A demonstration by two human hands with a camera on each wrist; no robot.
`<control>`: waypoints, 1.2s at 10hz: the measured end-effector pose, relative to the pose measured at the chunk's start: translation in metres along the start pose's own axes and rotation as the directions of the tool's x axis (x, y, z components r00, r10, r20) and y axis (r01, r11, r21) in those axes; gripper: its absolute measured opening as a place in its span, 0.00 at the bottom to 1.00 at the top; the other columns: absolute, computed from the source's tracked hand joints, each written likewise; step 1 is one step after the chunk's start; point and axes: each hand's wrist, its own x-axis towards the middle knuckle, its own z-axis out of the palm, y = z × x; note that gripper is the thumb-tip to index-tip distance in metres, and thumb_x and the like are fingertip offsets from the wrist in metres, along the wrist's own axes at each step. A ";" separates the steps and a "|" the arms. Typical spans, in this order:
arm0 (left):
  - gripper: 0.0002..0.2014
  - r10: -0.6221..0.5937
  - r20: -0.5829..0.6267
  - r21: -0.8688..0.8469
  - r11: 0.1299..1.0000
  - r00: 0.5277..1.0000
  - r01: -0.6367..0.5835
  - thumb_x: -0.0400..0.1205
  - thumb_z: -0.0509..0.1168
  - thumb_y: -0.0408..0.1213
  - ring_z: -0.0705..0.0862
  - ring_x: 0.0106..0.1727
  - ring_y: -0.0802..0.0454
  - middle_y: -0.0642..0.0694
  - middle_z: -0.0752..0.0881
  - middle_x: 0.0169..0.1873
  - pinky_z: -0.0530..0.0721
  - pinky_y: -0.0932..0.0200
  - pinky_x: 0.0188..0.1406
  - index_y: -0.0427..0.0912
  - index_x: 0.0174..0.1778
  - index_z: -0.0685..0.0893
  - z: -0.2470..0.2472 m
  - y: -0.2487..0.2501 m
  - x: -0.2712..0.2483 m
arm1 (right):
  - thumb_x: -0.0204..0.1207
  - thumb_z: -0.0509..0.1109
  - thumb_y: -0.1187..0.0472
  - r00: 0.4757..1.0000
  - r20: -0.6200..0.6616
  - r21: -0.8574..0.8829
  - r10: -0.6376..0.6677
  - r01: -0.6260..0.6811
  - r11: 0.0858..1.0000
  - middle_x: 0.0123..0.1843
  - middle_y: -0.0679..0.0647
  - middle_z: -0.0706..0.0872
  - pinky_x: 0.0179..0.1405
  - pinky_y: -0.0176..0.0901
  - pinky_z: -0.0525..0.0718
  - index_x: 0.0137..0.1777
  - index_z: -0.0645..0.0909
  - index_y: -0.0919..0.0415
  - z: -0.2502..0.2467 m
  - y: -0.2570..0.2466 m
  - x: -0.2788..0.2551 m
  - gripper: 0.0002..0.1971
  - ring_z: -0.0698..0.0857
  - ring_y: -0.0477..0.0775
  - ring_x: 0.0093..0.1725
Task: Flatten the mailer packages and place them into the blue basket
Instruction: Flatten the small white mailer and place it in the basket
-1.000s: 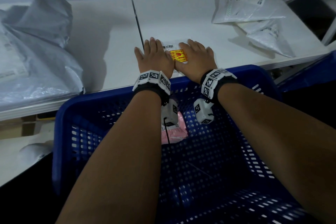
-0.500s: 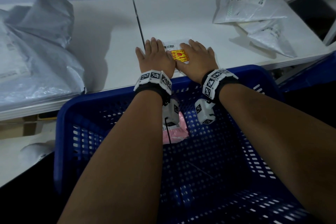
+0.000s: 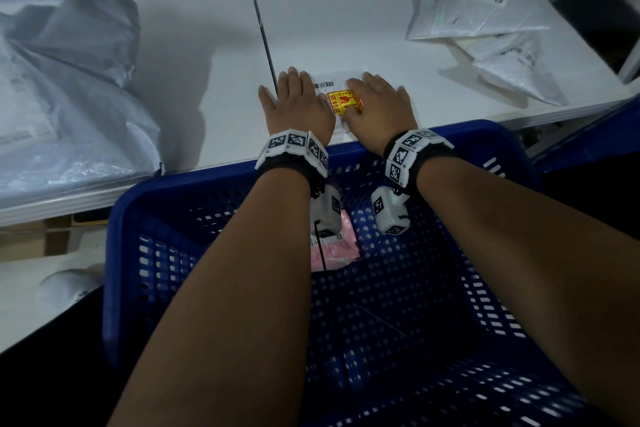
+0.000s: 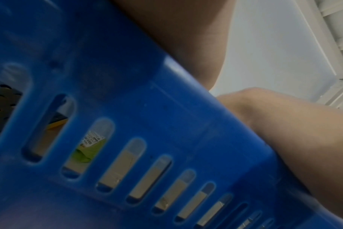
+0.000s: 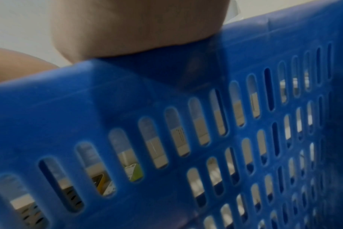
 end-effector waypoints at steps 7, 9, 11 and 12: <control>0.30 -0.003 0.013 0.000 1.000 1.000 0.003 0.90 0.40 0.49 0.49 0.88 0.45 0.42 0.52 0.88 0.44 0.32 0.84 0.39 0.88 0.53 0.000 0.001 -0.001 | 0.85 0.48 0.39 0.995 0.001 -0.033 -0.099 0.099 0.994 0.89 0.54 0.54 0.83 0.70 0.51 0.86 0.58 0.46 0.000 0.001 -0.002 0.30 0.50 0.55 0.88; 0.31 -0.004 0.015 0.005 1.000 1.000 0.004 0.89 0.40 0.50 0.49 0.88 0.45 0.42 0.52 0.88 0.44 0.32 0.84 0.40 0.88 0.53 0.001 0.000 -0.001 | 0.86 0.43 0.39 0.994 0.091 -0.069 -0.068 0.074 0.995 0.90 0.54 0.52 0.83 0.69 0.51 0.87 0.55 0.44 0.003 0.002 0.004 0.30 0.47 0.55 0.89; 0.31 -0.002 0.001 -0.002 1.000 1.000 0.002 0.89 0.41 0.50 0.51 0.88 0.44 0.41 0.55 0.87 0.46 0.31 0.84 0.39 0.87 0.55 0.000 0.000 -0.001 | 0.85 0.48 0.49 0.972 -0.071 -0.029 0.226 -0.228 0.973 0.85 0.59 0.62 0.81 0.69 0.60 0.84 0.58 0.53 0.008 0.007 0.005 0.28 0.55 0.62 0.86; 0.31 -0.001 -0.002 -0.004 1.000 1.000 0.001 0.89 0.41 0.50 0.51 0.88 0.44 0.41 0.55 0.87 0.46 0.31 0.84 0.39 0.87 0.55 0.000 0.000 0.000 | 0.86 0.48 0.46 0.964 -0.096 -0.008 0.247 -0.249 0.968 0.88 0.59 0.57 0.84 0.67 0.53 0.87 0.53 0.54 0.006 0.003 0.003 0.31 0.51 0.60 0.88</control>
